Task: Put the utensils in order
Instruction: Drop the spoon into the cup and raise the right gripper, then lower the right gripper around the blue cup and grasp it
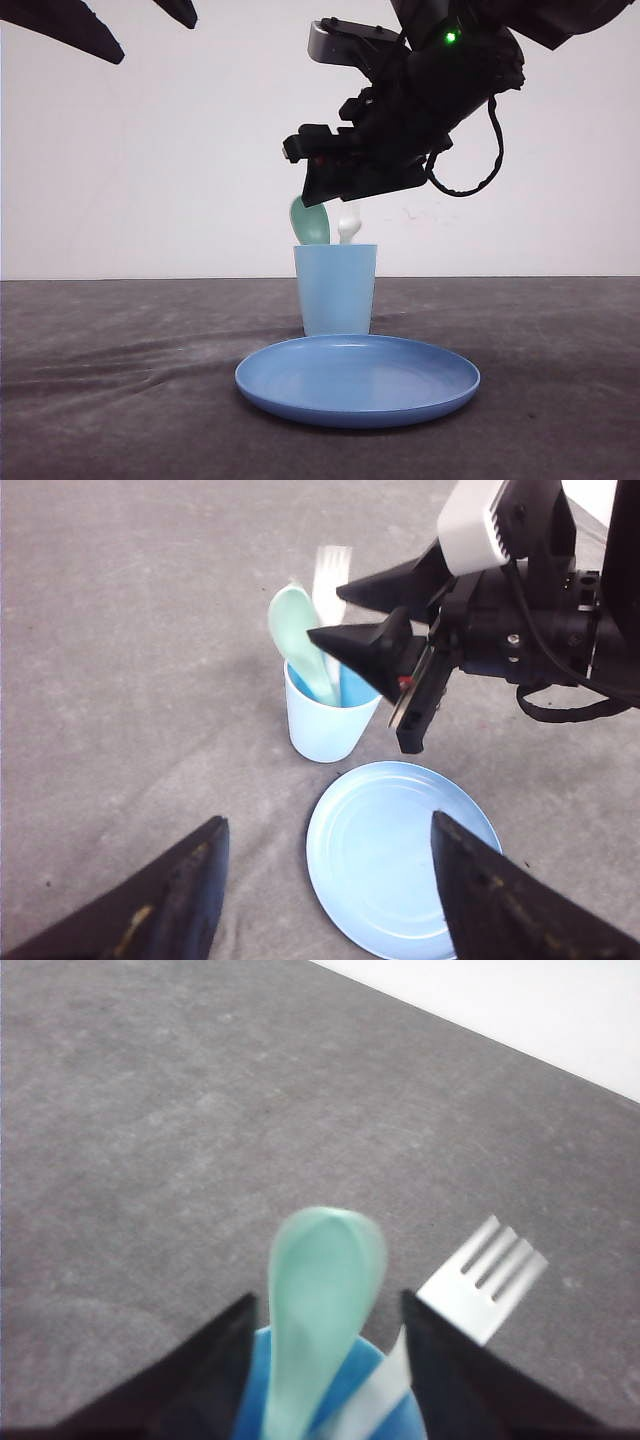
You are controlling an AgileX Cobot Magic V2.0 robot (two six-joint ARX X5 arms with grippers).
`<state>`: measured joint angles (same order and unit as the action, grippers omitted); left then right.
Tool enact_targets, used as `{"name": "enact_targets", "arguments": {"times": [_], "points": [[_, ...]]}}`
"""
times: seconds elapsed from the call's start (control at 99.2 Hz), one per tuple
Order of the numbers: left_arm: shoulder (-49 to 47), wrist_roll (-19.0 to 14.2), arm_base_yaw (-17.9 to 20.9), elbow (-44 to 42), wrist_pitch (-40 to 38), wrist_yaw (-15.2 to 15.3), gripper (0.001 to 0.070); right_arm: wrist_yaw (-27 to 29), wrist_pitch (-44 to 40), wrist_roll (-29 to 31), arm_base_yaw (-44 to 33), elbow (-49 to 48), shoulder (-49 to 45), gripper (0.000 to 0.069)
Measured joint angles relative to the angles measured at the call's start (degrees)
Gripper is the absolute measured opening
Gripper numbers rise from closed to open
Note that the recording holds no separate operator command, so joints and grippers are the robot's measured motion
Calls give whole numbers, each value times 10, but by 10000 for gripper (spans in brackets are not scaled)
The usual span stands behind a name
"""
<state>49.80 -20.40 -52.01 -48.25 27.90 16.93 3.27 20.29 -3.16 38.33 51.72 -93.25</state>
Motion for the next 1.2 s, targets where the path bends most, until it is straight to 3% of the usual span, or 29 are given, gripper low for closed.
{"name": "enact_targets", "arguments": {"times": [0.222, 0.434, 0.736, 0.807, 0.958, 1.2], "points": [[0, 0, 0, 0, 0, 0, 386, 1, -7, 0, 10, 0, 12, 353], [0, 0, 0, 0, 0, 0, 386, 17, -34, 0, 22, 0, 121, 353], [0, 0, 0, 0, 0, 0, 386, 30, -243, 13, 48, 0, 308, 357], [0, 0, 0, 0, 0, 0, 386, 30, -293, 26, 49, 0, 342, 416], [0, 0, 0, 0, 0, 0, 386, 30, -365, 65, 50, 0, 378, 682], [0, 0, 0, 0, 0, 0, 386, 27, -443, 122, 54, 0, 361, 680]]}}
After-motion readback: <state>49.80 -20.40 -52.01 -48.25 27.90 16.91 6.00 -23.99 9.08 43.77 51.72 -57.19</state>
